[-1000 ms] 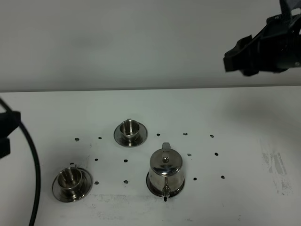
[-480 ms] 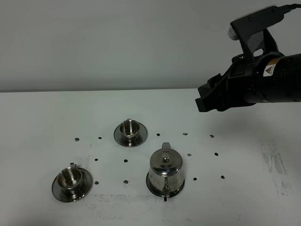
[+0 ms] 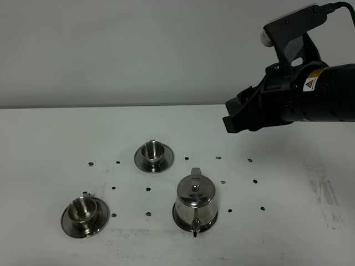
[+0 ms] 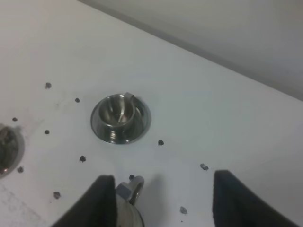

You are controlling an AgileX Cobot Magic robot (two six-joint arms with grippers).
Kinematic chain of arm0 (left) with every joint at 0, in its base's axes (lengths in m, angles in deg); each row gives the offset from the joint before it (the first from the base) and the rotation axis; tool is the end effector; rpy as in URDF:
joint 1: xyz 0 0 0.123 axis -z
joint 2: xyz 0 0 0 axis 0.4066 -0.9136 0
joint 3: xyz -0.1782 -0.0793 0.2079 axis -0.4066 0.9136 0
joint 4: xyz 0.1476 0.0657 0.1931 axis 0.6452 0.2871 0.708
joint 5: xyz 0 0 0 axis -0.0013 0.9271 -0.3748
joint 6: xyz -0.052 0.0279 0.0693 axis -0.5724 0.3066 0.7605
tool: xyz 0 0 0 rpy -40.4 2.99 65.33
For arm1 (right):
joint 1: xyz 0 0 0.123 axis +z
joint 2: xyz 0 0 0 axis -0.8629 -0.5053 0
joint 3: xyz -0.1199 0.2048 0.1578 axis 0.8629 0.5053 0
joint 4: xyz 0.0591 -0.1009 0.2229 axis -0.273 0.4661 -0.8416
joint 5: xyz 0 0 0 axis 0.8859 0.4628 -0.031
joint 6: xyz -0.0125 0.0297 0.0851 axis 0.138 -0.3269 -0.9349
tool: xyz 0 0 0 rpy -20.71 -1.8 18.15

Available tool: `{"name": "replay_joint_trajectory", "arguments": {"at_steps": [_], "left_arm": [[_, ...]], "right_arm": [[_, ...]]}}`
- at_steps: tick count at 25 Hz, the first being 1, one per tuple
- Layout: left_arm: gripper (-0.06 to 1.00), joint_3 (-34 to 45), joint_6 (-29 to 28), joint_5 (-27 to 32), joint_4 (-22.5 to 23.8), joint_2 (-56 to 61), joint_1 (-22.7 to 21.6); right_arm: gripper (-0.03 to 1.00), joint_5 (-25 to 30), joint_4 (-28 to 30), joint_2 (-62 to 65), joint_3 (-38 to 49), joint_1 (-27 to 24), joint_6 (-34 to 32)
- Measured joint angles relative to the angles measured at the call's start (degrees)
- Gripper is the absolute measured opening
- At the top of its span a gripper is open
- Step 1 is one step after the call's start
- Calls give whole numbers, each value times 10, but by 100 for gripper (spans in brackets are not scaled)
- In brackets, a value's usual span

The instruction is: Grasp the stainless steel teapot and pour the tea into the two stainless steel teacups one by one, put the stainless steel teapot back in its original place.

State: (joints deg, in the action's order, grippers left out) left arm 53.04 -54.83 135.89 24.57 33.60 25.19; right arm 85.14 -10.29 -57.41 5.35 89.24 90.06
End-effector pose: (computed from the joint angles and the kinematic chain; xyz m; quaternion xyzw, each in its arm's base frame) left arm 0.0129 -0.0107 0.2646 0.0422 0.8848 -0.0519 0.4612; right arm 0.2834 0.1677 0.3512 -0.2736 0.8519 0.1261 0.4285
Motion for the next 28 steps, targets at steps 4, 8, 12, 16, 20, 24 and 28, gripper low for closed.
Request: {"name": "replay_joint_trajectory", "arguments": {"at_steps": [4,8,12,16,20,24,28], "left_arm": [[50,0,1,-1,-1,37,-8],[50,0,1,0,-2,56,-22],[50,0,2,1,-2,57,-24],[50,0,2,1,-2,57,-24],[50,0,2,1,-2,57,-24],[50,0,2,1,-2,57,-24],[50,0,2,1,-2,57,-24]], "right_arm": [[45,-9,0,0,0,0,0],[45,-10,0,0,0,0,0],[45,-10,0,-1,0,0,0],[45,-4,-1,-16,0,0,-2],[45,20,-4,-40,0,0,-8],[45,36,-4,-52,-3,0,-22],[45,76,2,-71,-41,-1,-45]]}}
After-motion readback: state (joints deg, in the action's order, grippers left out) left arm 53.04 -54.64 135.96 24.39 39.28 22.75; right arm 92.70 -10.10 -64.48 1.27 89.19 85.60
